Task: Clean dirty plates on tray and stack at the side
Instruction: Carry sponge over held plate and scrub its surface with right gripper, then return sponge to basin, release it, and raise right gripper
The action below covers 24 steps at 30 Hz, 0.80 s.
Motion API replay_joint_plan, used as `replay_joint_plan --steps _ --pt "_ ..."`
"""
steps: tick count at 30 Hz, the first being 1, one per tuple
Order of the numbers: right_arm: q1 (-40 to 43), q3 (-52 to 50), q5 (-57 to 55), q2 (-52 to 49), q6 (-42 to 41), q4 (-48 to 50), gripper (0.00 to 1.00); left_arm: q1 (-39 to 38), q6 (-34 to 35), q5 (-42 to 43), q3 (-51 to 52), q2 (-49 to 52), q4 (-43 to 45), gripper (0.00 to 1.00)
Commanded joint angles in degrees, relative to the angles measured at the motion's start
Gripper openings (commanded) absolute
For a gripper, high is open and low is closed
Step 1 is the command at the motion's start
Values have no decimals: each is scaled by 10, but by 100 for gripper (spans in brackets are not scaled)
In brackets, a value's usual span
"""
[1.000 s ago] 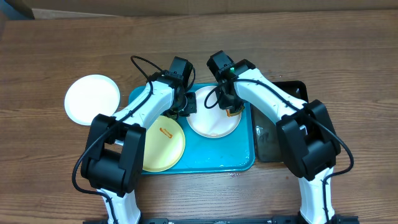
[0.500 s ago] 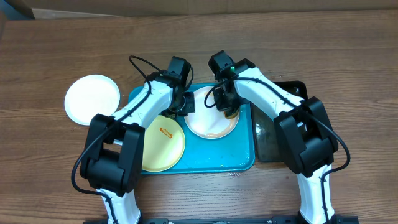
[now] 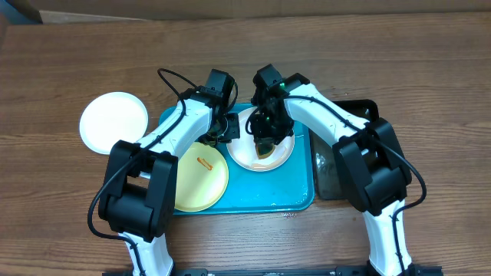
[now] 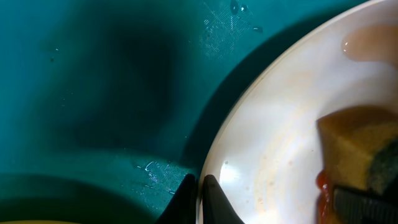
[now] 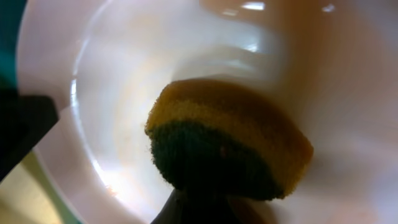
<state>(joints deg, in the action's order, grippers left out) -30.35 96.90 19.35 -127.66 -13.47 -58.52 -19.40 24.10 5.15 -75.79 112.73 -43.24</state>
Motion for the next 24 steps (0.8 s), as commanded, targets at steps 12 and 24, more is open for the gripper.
replay_joint_plan --steps 12,24 --pt "179 123 73 53 120 -232 4 -2 12 2 -9 -3 2 10" --pt "240 7 -232 54 23 -221 4 -2 12 2 -9 -3 2 18"
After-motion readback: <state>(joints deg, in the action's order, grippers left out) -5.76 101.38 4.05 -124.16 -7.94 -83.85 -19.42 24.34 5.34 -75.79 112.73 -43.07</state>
